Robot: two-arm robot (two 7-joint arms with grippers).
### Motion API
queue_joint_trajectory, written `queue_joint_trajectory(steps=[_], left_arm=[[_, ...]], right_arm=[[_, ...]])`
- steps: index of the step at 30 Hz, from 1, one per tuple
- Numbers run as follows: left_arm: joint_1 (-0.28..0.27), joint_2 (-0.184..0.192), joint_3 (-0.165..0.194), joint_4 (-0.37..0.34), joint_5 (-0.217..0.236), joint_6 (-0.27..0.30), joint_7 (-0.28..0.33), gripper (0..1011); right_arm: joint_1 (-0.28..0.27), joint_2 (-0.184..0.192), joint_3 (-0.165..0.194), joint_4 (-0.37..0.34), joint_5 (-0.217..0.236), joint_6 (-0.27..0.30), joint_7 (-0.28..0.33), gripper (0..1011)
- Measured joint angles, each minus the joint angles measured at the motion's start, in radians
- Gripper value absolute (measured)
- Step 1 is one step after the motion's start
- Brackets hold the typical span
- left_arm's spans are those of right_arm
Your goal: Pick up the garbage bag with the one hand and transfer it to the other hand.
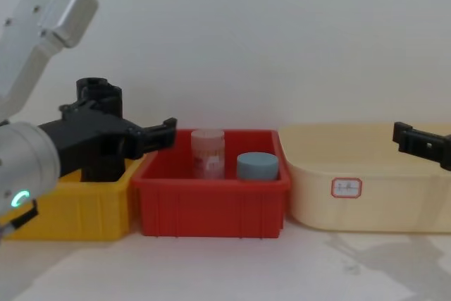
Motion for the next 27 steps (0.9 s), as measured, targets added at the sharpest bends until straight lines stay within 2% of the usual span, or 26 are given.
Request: queue_joint_trajectory(steps=[5, 7, 12, 18, 27], left_arm=[[0.016, 0.009, -0.034, -0.015, -0.033, 0.040, -0.001, 1001], [0.021, 0.013, -0.061, -0.021, -0.061, 0.074, -0.001, 1002], [0.014, 0.014, -0.095, -0.023, -0.096, 0.122, -0.002, 1001], [-0.012, 0.007, -0.120, -0.014, -0.131, 0.175, -0.011, 1001], [-0.054, -0.017, -0.130, 0.015, -0.154, 0.222, -0.022, 1001]], right_arm=[[0.000, 0.000, 0.000, 0.000, 0.000, 0.000, 0.000, 1000], [0.000, 0.000, 0.000, 0.000, 0.000, 0.000, 0.000, 1001], [0.000, 0.000, 0.000, 0.000, 0.000, 0.000, 0.000, 1001], [0.000, 0.000, 0.000, 0.000, 0.000, 0.000, 0.000, 1001], [0.000, 0.000, 0.000, 0.000, 0.000, 0.000, 0.000, 1000]])
